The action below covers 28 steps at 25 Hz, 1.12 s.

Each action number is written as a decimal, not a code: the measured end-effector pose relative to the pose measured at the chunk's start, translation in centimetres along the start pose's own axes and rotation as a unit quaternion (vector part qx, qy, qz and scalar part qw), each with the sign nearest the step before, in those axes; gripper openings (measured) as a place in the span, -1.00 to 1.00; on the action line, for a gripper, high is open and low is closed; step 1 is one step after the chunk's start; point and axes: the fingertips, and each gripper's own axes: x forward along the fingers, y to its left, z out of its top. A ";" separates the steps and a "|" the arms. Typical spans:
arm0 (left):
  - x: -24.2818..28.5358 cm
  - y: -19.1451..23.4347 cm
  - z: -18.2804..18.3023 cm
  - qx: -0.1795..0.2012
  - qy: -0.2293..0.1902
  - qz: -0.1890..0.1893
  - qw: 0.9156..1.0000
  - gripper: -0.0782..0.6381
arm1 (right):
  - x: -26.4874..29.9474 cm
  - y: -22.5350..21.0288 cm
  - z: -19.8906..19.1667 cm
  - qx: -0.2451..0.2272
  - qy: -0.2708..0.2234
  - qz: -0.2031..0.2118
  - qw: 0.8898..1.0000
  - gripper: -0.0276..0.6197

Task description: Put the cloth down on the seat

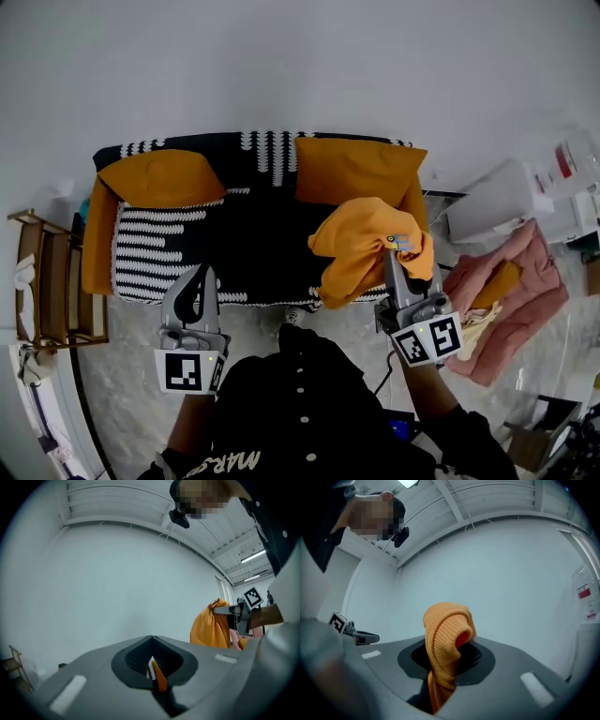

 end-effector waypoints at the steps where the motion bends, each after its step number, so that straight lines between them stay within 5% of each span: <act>1: 0.8 0.2 0.0 0.001 0.000 0.002 1.000 -0.78 | 0.8 -0.4 0.0 0.000 0.000 0.002 1.000 -0.58; 9: 4.6 3.0 0.7 0.001 0.001 0.035 0.999 -0.78 | 6.5 -1.6 -0.5 0.001 0.005 0.029 1.000 -0.58; 28: 5.0 6.9 -1.2 -0.005 0.049 0.037 0.998 -0.78 | 14.2 2.6 -3.3 0.005 0.038 0.096 0.995 -0.58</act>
